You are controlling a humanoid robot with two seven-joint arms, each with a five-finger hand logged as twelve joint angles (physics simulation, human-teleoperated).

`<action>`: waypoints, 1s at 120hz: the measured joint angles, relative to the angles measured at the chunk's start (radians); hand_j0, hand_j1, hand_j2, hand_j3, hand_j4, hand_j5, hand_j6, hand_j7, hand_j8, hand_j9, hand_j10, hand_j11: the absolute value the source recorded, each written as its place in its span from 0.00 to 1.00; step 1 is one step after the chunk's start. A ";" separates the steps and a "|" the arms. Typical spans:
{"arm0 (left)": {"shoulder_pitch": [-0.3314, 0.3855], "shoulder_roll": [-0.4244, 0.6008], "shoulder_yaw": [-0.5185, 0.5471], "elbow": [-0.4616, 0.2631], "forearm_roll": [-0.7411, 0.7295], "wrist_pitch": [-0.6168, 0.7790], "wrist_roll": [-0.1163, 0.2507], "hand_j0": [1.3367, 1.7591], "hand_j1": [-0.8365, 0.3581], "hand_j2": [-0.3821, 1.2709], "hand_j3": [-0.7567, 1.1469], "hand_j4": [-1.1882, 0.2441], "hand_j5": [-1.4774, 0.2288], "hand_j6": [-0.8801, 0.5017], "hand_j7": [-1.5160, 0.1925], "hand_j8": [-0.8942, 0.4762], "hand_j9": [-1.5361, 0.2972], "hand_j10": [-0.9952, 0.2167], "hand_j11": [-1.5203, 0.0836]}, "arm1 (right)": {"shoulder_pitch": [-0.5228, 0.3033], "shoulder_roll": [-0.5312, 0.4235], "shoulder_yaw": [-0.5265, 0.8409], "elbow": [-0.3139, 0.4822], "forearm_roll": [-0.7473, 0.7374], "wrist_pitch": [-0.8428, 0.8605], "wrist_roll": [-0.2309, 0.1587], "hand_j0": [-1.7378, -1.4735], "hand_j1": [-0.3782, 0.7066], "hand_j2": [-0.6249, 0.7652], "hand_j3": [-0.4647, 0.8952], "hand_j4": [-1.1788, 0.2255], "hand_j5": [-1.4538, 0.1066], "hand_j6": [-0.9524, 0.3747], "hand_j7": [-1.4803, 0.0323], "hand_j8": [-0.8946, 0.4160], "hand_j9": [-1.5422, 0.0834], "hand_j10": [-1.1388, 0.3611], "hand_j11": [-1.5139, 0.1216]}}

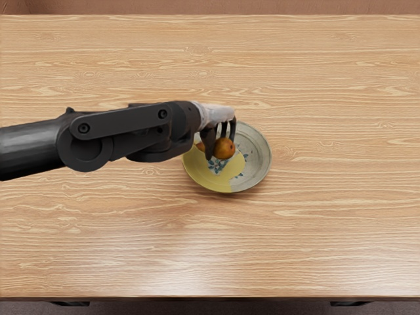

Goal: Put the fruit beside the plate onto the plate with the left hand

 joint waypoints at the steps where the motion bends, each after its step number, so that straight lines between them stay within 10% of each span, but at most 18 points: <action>1: 0.000 -0.001 0.000 0.000 0.000 0.000 0.000 0.76 0.38 0.55 0.40 0.40 0.31 0.20 0.33 0.16 0.32 0.22 0.35 | 0.000 0.000 0.000 0.000 0.000 0.000 0.000 0.30 0.03 0.45 0.34 0.84 0.93 0.72 0.98 0.68 0.95 0.76 0.93; 23: 0.004 -0.028 0.006 0.022 0.003 0.001 0.000 0.76 0.38 0.54 0.40 0.41 0.32 0.21 0.34 0.17 0.33 0.24 0.37 | 0.000 0.000 0.000 0.000 0.000 0.000 0.000 0.30 0.03 0.45 0.34 0.84 0.93 0.72 0.98 0.68 0.95 0.76 0.93; 52: 0.006 -0.003 -0.043 0.024 -0.054 0.002 0.000 0.76 0.77 0.33 0.40 0.68 0.68 0.48 0.70 0.48 0.66 0.62 0.75 | 0.000 0.000 0.000 0.000 0.000 0.000 0.000 0.30 0.03 0.45 0.34 0.84 0.93 0.72 0.98 0.68 0.95 0.76 0.93; 66: 0.040 0.190 -0.131 -0.046 -0.208 -0.045 0.000 0.76 0.86 0.29 0.40 0.74 0.75 0.54 0.77 0.55 0.73 0.70 0.83 | 0.000 0.000 0.000 0.000 0.000 0.000 0.000 0.30 0.03 0.45 0.34 0.84 0.93 0.72 0.98 0.68 0.95 0.76 0.93; 84: 0.275 0.321 -0.423 -0.105 -0.404 -0.305 0.000 0.76 0.92 0.26 0.40 0.78 0.80 0.58 0.83 0.59 0.78 0.75 0.88 | 0.000 0.000 0.000 0.000 0.000 0.000 0.000 0.30 0.03 0.45 0.34 0.84 0.93 0.72 0.98 0.68 0.95 0.76 0.93; 120: 0.306 0.511 -0.614 -0.118 -0.664 -0.434 0.000 0.76 0.96 0.24 0.40 0.81 0.84 0.61 0.86 0.63 0.81 0.79 0.92 | 0.000 0.000 0.000 0.000 0.000 0.000 0.000 0.30 0.03 0.45 0.34 0.84 0.93 0.72 0.98 0.68 0.95 0.76 0.93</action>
